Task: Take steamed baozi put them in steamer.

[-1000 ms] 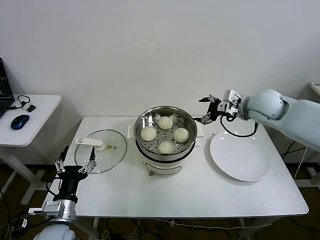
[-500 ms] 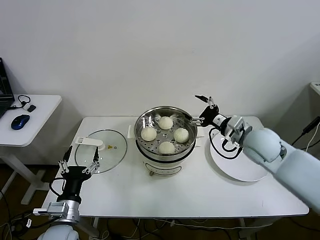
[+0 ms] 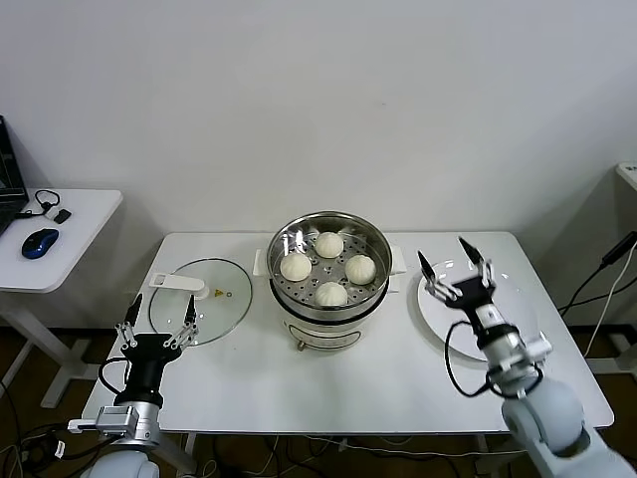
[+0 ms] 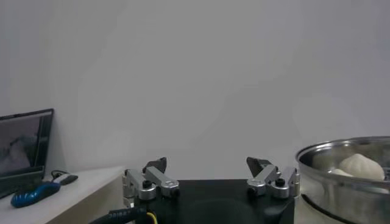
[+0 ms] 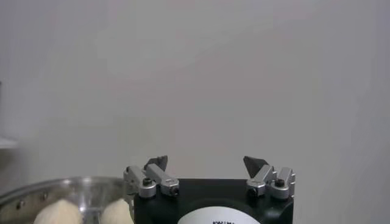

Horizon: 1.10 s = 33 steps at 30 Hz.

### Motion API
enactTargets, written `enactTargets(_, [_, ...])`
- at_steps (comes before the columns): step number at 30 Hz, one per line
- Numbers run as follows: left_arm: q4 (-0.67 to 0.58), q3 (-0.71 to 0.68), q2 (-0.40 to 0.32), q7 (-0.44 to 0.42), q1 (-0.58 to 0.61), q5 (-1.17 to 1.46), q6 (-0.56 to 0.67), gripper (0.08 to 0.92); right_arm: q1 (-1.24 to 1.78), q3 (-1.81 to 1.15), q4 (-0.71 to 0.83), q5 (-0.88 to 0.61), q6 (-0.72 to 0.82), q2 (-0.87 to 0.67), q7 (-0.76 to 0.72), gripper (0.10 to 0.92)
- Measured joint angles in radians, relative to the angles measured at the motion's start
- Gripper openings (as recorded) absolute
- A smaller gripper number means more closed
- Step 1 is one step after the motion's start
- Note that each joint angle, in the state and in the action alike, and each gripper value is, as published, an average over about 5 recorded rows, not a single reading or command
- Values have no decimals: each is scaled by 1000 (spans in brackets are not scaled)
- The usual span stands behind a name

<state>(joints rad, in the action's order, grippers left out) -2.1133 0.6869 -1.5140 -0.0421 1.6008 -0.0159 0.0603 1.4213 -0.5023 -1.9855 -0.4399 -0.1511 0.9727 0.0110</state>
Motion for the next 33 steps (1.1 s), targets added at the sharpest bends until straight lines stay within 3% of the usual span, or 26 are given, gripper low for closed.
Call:
enactTargets(12, [-4,-1,-8,3,7,-6,3,823,202,-104,-31,50,-118,187,18,823])
enactTargets(33, [-10,-4,-9,4,9,-6,7,823,258,-119,-44,109,-146,287,24,823])
